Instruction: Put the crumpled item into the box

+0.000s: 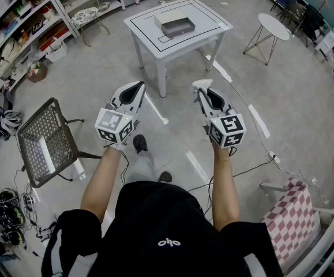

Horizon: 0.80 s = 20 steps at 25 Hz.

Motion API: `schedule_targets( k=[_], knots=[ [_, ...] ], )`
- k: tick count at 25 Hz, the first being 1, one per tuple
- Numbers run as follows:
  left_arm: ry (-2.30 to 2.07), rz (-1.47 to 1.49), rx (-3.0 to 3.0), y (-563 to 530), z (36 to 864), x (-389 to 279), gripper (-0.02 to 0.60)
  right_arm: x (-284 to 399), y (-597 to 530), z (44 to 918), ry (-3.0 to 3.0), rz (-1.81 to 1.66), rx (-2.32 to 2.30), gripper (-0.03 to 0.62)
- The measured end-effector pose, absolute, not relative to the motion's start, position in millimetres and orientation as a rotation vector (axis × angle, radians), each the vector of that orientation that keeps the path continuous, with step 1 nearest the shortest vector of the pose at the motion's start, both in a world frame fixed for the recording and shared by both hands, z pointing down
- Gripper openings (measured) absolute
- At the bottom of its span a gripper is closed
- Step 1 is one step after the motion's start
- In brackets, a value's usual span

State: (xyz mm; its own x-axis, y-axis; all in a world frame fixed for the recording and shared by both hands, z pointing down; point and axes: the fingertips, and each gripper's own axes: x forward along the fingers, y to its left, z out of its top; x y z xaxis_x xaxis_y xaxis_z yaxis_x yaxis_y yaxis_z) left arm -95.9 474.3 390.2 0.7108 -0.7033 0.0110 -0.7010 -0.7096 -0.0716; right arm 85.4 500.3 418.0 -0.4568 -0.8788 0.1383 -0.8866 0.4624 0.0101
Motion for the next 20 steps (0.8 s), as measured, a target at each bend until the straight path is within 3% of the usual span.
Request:
schedule_targets(
  k=[20],
  knots=[
    [1.112,-0.005,-2.900,381.7,405.6,-88.1,0.008,96.4,426.0,427.7,-2.526,0.103,1.642,0.077]
  ],
)
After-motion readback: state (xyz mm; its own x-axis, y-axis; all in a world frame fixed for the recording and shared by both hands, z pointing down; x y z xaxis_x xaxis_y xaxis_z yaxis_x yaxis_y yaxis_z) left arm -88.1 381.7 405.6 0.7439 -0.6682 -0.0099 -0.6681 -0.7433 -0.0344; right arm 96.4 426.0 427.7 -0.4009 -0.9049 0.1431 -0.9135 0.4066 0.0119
